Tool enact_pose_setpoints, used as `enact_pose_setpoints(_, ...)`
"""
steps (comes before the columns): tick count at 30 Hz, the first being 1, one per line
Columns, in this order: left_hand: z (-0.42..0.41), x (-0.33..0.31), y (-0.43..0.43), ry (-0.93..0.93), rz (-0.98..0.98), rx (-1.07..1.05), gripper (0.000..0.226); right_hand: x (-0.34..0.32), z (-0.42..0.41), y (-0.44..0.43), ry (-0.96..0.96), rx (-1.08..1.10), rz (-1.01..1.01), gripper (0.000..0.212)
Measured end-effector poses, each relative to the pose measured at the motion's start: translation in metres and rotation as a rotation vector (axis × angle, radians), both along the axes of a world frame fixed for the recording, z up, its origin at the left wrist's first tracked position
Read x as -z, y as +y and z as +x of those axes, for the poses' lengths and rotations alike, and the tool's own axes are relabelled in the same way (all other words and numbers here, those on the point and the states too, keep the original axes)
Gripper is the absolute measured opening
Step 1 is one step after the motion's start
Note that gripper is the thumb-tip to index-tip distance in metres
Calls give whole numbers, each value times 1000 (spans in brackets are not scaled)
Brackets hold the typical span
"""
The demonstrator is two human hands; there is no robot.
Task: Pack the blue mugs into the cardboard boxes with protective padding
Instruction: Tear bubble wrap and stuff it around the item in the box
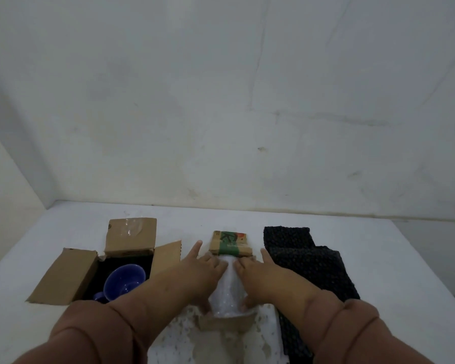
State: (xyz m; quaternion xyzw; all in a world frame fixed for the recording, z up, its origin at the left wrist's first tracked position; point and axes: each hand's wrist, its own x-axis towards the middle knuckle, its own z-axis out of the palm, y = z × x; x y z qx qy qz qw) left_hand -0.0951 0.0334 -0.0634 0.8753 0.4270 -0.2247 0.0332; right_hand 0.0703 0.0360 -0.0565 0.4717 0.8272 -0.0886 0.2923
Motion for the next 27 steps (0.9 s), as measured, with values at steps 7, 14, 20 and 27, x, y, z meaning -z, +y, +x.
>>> enact_pose_setpoints(7, 0, -3, 14, -15, -19, 12, 96, -7, 1, 11, -13, 25, -114, 103)
enact_pose_setpoints(14, 11, 18, 3, -76, 228, 59, 60, 11, -6, -5, 8, -30, 173, 74)
enact_pose_setpoints(20, 10, 7, -1, -46, 181, 14, 75, 5, 12, -3, 83, -45, 121, 97)
enact_pose_setpoints(27, 21, -7, -7, 202, 130, -73, 70, -2, -2, -2, -137, 36, 88, 97)
